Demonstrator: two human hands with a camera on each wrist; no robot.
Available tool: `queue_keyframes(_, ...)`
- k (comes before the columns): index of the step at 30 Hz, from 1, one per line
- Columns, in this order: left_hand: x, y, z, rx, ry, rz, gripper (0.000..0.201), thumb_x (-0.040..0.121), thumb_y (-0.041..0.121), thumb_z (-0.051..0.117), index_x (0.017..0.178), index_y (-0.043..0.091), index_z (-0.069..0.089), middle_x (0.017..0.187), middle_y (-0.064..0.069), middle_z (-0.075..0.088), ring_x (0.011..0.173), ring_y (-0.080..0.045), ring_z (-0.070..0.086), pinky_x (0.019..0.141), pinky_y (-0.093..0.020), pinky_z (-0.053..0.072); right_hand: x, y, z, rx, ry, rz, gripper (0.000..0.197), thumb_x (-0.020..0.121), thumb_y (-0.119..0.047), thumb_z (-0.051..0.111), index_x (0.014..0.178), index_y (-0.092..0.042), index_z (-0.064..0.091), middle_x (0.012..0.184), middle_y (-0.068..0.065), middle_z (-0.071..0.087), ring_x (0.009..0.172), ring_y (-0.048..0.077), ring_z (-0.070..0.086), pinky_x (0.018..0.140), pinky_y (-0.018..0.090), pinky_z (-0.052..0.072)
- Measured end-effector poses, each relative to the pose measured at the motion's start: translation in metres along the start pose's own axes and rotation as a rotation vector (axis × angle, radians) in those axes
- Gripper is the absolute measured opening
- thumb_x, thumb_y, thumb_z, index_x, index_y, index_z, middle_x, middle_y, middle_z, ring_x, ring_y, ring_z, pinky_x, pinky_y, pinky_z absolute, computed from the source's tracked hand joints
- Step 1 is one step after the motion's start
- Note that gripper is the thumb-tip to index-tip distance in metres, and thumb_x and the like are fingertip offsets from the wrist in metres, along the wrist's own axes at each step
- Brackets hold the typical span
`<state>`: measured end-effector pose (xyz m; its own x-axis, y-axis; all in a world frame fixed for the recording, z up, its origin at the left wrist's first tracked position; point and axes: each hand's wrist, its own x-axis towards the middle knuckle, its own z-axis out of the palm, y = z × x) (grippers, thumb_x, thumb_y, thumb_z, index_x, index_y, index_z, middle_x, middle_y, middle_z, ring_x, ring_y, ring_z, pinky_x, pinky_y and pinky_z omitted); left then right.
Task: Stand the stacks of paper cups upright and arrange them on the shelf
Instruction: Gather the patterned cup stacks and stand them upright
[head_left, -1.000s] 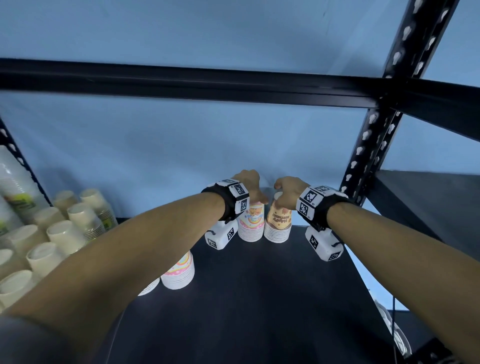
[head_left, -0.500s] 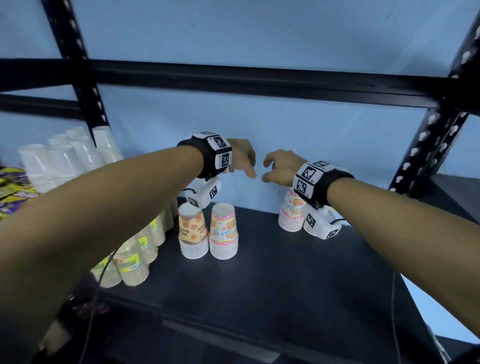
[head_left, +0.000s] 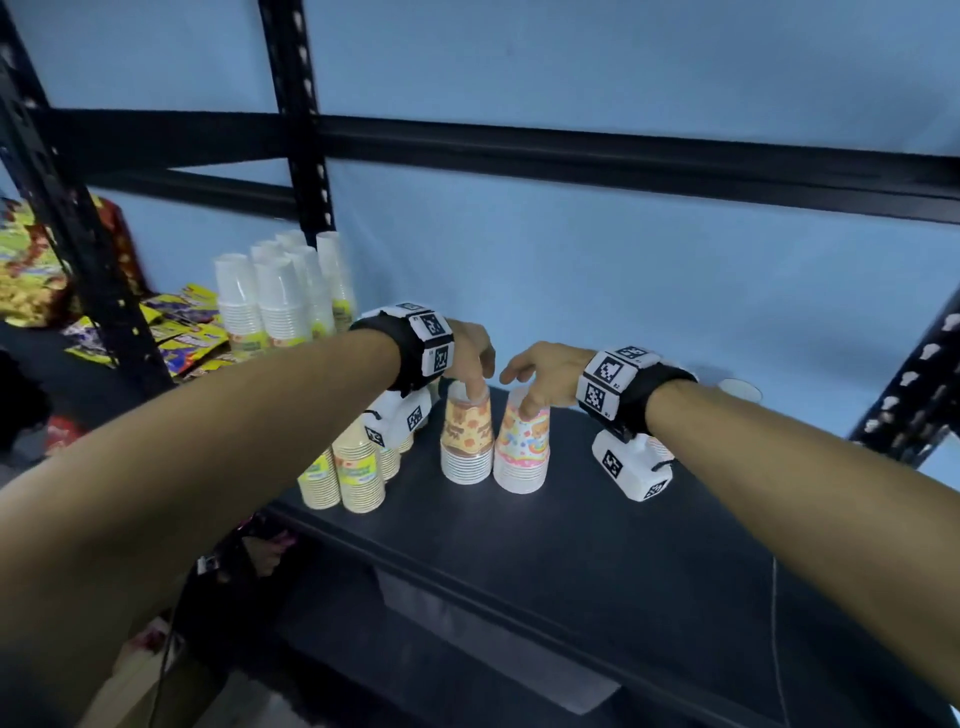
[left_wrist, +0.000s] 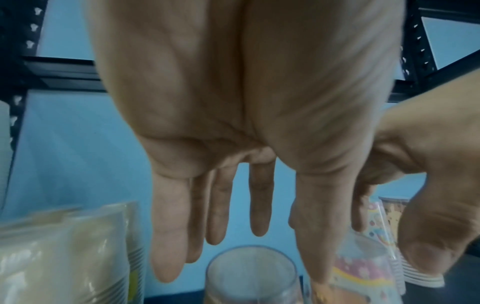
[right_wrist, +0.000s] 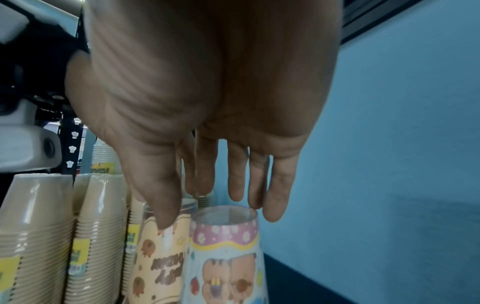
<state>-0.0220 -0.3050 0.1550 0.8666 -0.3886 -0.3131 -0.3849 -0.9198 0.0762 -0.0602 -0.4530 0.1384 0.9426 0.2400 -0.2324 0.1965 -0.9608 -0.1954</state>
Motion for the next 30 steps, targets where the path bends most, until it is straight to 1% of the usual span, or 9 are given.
queue_keyframes(2, -0.002, 0.001, 0.008, -0.018, 0.001, 0.015, 0.056, 0.081, 0.024, 0.075, 0.134, 0.017, 0.056, 0.117, -0.001, 0.061, 0.09, -0.02, 0.063, 0.072, -0.028, 0.057, 0.0, -0.001, 0.006, -0.052, 0.015, 0.004, 0.063, 0.081, -0.013, 0.072, 0.139, -0.024, 0.052, 0.138, 0.001, 0.054, 0.122, 0.022, 0.055, 0.087, 0.026, 0.041)
queue_keyframes(4, -0.004, 0.003, 0.016, 0.011, 0.058, 0.041, 0.053, 0.085, 0.02, 0.072, 0.136, 0.014, 0.056, 0.115, -0.002, 0.059, 0.099, -0.022, 0.062, 0.071, -0.024, 0.05, 0.001, -0.001, 0.01, -0.087, 0.027, 0.007, 0.062, 0.08, -0.01, 0.07, 0.138, -0.025, 0.053, 0.136, 0.0, 0.056, 0.119, 0.023, 0.056, 0.083, 0.025, 0.042)
queue_keyframes(7, -0.002, 0.004, 0.027, 0.042, 0.149, 0.076, 0.047, 0.089, 0.015, 0.067, 0.135, 0.012, 0.057, 0.136, -0.005, 0.054, 0.119, -0.024, 0.056, 0.084, -0.025, 0.044, 0.002, 0.0, 0.015, -0.086, 0.048, 0.012, 0.059, 0.08, -0.007, 0.069, 0.135, -0.024, 0.056, 0.133, 0.001, 0.058, 0.115, 0.024, 0.058, 0.081, 0.027, 0.045)
queue_keyframes(14, -0.003, -0.003, 0.028, 0.012, 0.17, 0.104, 0.043, 0.084, 0.019, 0.07, 0.127, 0.015, 0.064, 0.133, -0.004, 0.053, 0.116, -0.023, 0.056, 0.087, -0.028, 0.047, 0.001, 0.006, 0.016, -0.043, 0.078, 0.068, 0.053, 0.081, -0.017, 0.073, 0.132, -0.023, 0.058, 0.129, 0.004, 0.06, 0.111, 0.026, 0.06, 0.081, 0.028, 0.046)
queue_keyframes(19, -0.004, 0.003, 0.018, -0.017, 0.146, 0.113, 0.048, 0.083, 0.02, 0.071, 0.13, 0.015, 0.061, 0.132, -0.001, 0.053, 0.114, -0.022, 0.057, 0.081, -0.028, 0.049, -0.005, 0.016, 0.009, -0.007, 0.107, 0.132, 0.053, 0.079, -0.021, 0.074, 0.129, -0.021, 0.059, 0.126, 0.004, 0.062, 0.108, 0.025, 0.061, 0.079, 0.028, 0.047)
queue_keyframes(21, -0.003, 0.011, 0.011, -0.023, 0.115, 0.13, 0.051, 0.081, 0.017, 0.071, 0.131, 0.012, 0.06, 0.129, -0.003, 0.059, 0.106, -0.026, 0.064, 0.08, -0.032, 0.056, -0.011, 0.023, 0.004, 0.001, 0.12, 0.164, 0.053, 0.077, -0.022, 0.075, 0.128, -0.021, 0.06, 0.125, 0.004, 0.062, 0.108, 0.025, 0.061, 0.077, 0.027, 0.045)
queue_keyframes(24, -0.002, 0.026, 0.003, -0.039, 0.095, 0.171, 0.051, 0.079, 0.014, 0.07, 0.13, 0.013, 0.062, 0.124, -0.003, 0.063, 0.095, -0.026, 0.069, 0.077, -0.035, 0.059, -0.022, 0.036, -0.003, -0.013, 0.143, 0.216, 0.052, 0.077, -0.022, 0.075, 0.127, -0.02, 0.06, 0.124, 0.004, 0.062, 0.109, 0.025, 0.06, 0.074, 0.026, 0.041)
queue_keyframes(27, 0.002, 0.046, -0.004, -0.007, 0.137, 0.235, 0.047, 0.083, 0.01, 0.066, 0.13, 0.014, 0.062, 0.125, 0.0, 0.062, 0.105, -0.023, 0.065, 0.081, -0.03, 0.055, -0.035, 0.052, -0.01, -0.027, 0.157, 0.28, 0.051, 0.078, -0.024, 0.075, 0.127, -0.02, 0.061, 0.126, 0.002, 0.061, 0.11, 0.024, 0.06, 0.074, 0.026, 0.04)
queue_keyframes(30, 0.009, 0.069, -0.007, 0.043, 0.16, 0.31, 0.047, 0.087, 0.008, 0.063, 0.133, 0.014, 0.06, 0.135, -0.001, 0.056, 0.118, -0.022, 0.058, 0.085, -0.026, 0.048, -0.051, 0.072, -0.017, -0.018, 0.183, 0.355, 0.05, 0.077, -0.026, 0.075, 0.125, -0.021, 0.062, 0.126, 0.001, 0.061, 0.111, 0.023, 0.06, 0.075, 0.025, 0.041)
